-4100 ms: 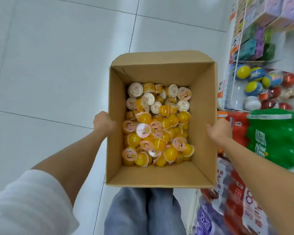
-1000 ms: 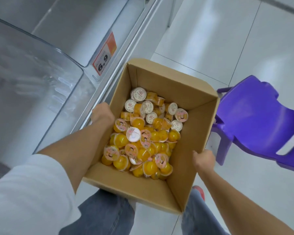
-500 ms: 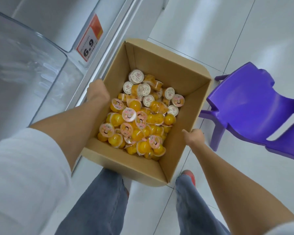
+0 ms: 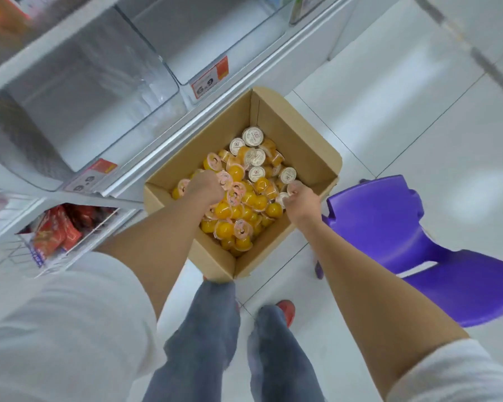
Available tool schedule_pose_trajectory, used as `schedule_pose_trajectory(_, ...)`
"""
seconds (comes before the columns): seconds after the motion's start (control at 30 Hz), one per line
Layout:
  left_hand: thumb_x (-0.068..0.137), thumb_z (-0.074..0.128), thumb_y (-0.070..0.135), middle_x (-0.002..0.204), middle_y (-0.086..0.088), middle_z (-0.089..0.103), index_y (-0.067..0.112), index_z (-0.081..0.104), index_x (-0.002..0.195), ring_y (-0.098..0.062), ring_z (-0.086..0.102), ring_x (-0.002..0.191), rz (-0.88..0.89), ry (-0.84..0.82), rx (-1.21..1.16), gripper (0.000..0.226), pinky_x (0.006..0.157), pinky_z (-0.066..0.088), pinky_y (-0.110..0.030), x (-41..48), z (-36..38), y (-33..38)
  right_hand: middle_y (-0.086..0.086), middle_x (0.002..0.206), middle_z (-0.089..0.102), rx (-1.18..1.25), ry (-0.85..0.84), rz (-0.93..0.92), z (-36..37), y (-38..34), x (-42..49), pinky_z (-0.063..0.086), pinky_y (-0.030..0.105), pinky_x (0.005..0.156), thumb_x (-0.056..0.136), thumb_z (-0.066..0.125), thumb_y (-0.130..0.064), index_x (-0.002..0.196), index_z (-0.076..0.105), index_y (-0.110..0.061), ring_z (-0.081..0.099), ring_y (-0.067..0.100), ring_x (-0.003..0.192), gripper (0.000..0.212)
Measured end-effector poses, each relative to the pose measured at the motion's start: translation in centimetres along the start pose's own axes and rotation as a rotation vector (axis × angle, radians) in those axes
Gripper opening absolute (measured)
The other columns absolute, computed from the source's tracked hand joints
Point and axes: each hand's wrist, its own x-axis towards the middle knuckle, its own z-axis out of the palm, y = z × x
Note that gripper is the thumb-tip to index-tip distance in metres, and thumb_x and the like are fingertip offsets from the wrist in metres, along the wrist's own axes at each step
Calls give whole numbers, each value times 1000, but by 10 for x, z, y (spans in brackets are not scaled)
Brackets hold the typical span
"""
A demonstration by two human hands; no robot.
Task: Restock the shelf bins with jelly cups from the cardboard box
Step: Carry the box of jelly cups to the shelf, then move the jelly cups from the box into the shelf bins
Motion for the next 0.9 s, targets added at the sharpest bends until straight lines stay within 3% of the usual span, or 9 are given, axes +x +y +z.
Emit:
schedule_pose_trajectory(0.07,89,53,12,100,-13,66,6,55,74,-28,60,84,-42,-17,-30,17,64,44,-33,-6,-5,-11,7,100,65,-54,-63,-26,-8,-12,-2,49,32,72,92,53,-15,110,59,-13,59,24,88,19)
schedule_pose_trajectory(0.13,91,55,18,107,-12,66,4,64,92,-30,62,99,-76,-26,-59,17,74,50,-35,-8,-14,-21,7,99,65,-108,-124,-61,-16,-26,0,53,34,78,92,53,-15,117,60,-16,61,24,91,26)
schedule_pose_trajectory(0.23,93,56,23,112,-13,66,3,66,102,-32,62,103,-128,-21,-100,24,70,45,-32,-15,-24,-31,9,108,66,-280,-199,-142,-29,-50,4,53,40,89,92,52,-14,126,59,-13,63,27,100,35)
schedule_pose_trajectory(0.33,94,51,19,109,-15,66,1,66,102,-33,62,103,-182,6,-171,25,72,43,-32,-22,-36,-29,11,103,65,-396,-198,-209,-45,-81,7,56,41,80,90,44,-5,116,62,-10,65,28,90,32)
schedule_pose_trajectory(0.5,88,48,5,95,-19,68,4,56,65,-29,60,77,-240,4,-311,25,57,39,-31,-26,-58,-21,8,104,64,-555,-206,-319,-68,-128,27,56,39,79,89,43,0,111,62,-12,61,25,88,31)
schedule_pose_trajectory(0.6,87,48,1,95,-21,67,-9,65,84,-32,65,90,-297,-7,-442,20,51,37,-29,-27,-66,-14,5,91,61,-610,-220,-361,-72,-146,41,54,35,70,91,42,-4,91,60,-12,61,23,81,19)
schedule_pose_trajectory(0.67,88,49,3,89,-17,67,-3,69,89,-29,66,89,-331,-7,-537,21,57,43,-30,-25,-64,-6,3,84,58,-667,-277,-395,-72,-150,54,47,33,61,92,40,-4,79,51,-12,57,20,72,18)
schedule_pose_trajectory(0.77,89,48,3,85,-10,58,5,58,84,-23,58,76,-415,35,-640,11,58,44,-31,-13,-50,12,3,86,60,-779,-376,-440,-67,-141,82,49,33,62,90,42,-2,82,53,-13,60,21,78,17)
schedule_pose_trajectory(0.9,90,47,6,101,-9,63,3,57,85,-27,65,89,-606,161,-770,12,73,55,-37,26,-16,22,8,109,66,-890,-578,-574,-52,-141,146,49,32,74,89,51,-12,100,64,-13,63,26,100,17)
